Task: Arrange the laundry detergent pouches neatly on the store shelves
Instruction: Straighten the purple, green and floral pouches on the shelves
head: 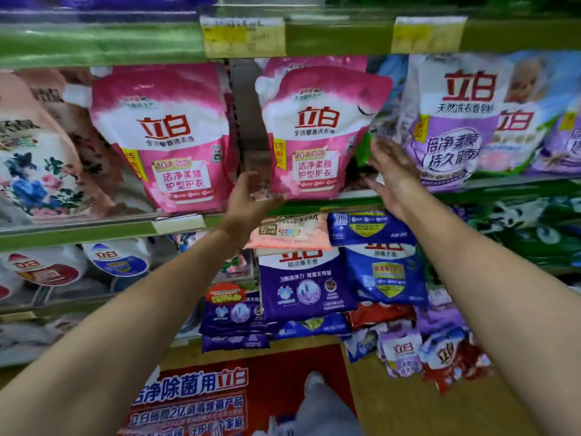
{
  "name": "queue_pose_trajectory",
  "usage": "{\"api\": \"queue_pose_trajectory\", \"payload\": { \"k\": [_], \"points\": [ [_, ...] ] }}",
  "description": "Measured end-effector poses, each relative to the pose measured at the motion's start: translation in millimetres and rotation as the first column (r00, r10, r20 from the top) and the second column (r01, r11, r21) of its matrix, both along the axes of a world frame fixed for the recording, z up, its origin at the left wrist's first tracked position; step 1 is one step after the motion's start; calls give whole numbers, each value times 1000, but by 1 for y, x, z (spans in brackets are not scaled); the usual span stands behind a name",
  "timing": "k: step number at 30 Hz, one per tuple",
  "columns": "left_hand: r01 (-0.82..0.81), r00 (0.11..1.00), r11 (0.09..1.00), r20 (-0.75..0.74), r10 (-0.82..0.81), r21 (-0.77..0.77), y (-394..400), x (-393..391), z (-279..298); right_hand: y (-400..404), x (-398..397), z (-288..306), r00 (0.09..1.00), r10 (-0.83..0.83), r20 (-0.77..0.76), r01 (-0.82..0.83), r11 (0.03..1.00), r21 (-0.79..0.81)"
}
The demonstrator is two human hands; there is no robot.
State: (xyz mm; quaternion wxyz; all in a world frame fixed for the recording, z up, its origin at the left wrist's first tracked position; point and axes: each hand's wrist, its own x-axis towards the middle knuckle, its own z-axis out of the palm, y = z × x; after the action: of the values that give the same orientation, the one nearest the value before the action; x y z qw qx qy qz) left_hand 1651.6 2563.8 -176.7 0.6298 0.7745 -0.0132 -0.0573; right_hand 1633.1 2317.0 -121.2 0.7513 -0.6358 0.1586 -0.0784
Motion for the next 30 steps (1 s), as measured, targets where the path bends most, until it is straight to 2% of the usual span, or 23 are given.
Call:
{"api": "queue_pose_trajectory", "payload": {
  "k": [5,7,11,18,22,25,27,30],
  "points": [
    [30,999,999,30,-29,-39,-29,28,3,-16,43,-5,968,241,63,-242,970,9],
    [65,998,996,11,-64,-62,-32,40,6,-16,62,-9,954,283,98,-284,959,2],
    [154,987,987,-28,-156,-51,-43,66,4,-17,85,-19,943,307,126,-313,949,36],
    [-2,999,992,-49,-4,-129,-49,64,-10,-22,91,-17,964,244,109,-256,959,117],
    [-19,997,988,-75,8,-154,-41,61,-11,-22,83,-18,963,240,119,-254,959,123],
    [71,994,988,-78,-82,-134,-36,60,-11,-25,79,-23,952,280,125,-295,948,120],
    [158,977,982,-129,-171,-104,-29,61,-14,-28,78,-26,925,358,126,-372,922,106],
    [272,947,959,-201,-252,76,-20,62,-20,-32,76,-39,871,489,42,-490,871,42]
  ]
}}
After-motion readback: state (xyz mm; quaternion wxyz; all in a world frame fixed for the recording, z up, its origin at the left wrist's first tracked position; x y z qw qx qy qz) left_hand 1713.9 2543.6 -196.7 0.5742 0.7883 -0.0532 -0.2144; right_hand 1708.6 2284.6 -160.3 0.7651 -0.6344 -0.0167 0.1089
